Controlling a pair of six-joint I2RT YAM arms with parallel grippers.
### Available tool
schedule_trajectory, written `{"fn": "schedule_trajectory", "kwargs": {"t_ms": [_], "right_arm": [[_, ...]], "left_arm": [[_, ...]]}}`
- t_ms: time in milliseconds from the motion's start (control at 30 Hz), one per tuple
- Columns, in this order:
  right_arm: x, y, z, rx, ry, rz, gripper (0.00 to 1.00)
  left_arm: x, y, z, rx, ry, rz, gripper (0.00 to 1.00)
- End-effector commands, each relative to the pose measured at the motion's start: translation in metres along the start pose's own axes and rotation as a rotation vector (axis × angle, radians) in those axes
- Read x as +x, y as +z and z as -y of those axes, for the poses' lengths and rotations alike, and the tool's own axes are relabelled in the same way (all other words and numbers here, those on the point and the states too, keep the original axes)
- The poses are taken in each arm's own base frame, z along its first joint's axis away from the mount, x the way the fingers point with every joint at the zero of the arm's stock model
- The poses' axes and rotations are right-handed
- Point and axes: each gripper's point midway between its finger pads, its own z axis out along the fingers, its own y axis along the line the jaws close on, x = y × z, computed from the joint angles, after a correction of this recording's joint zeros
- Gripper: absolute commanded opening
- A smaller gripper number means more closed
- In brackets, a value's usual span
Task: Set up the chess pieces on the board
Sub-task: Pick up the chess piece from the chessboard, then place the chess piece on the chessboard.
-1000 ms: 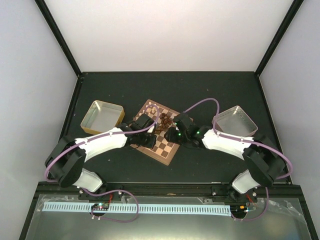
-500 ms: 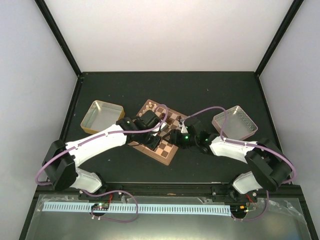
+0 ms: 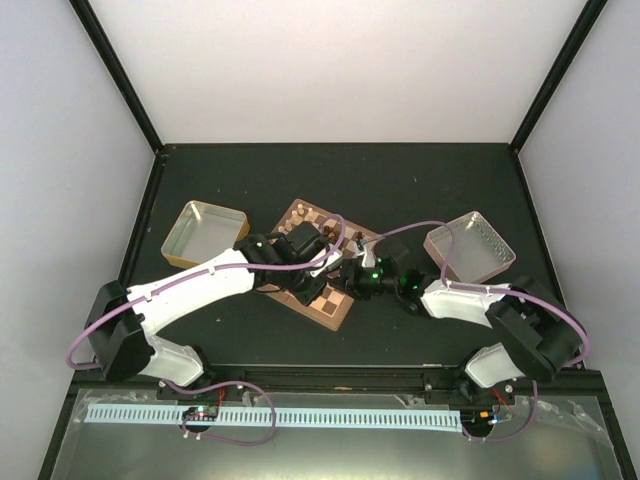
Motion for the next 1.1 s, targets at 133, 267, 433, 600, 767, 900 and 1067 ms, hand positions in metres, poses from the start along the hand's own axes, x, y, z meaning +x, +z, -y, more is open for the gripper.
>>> {"fn": "schedule_trajectory", "kwargs": {"t_ms": [133,267,433,600,767,900,1067], "right_arm": [[0.005,-0.004,-0.011,-0.084,0.011,-0.016,0.28],[0.002,-0.004,-0.009,-0.078,0.001,0.001,0.14],[-0.007,-0.005,0.0,-0.013,-0.047,0.056,0.06],[-0.026,-0.019,0.024,0.212,-0.211,0.17,0.04],[-0.033,-0.034,0.038,0.461,-0.472,0.277,0.04],[-0.02,-0.033,0.04,0.579,-0.629,0.3,0.05],[0.005,-0.018,0.049,0.671,-0.803,0.245,0.07]], "left_arm": [[-0.017,-0.017,0.003,-0.009,0.026,0.057,0.02],[-0.016,-0.016,0.002,-0.016,0.02,0.057,0.01],[-0.01,-0.012,-0.008,-0.064,-0.001,0.048,0.02],[-0.007,-0.007,-0.024,-0.131,-0.052,0.053,0.01],[-0.009,-0.006,-0.044,-0.154,-0.174,0.082,0.02],[-0.011,-0.012,-0.064,-0.145,-0.293,0.127,0.02],[-0.01,-0.02,-0.081,-0.138,-0.369,0.181,0.02]]}}
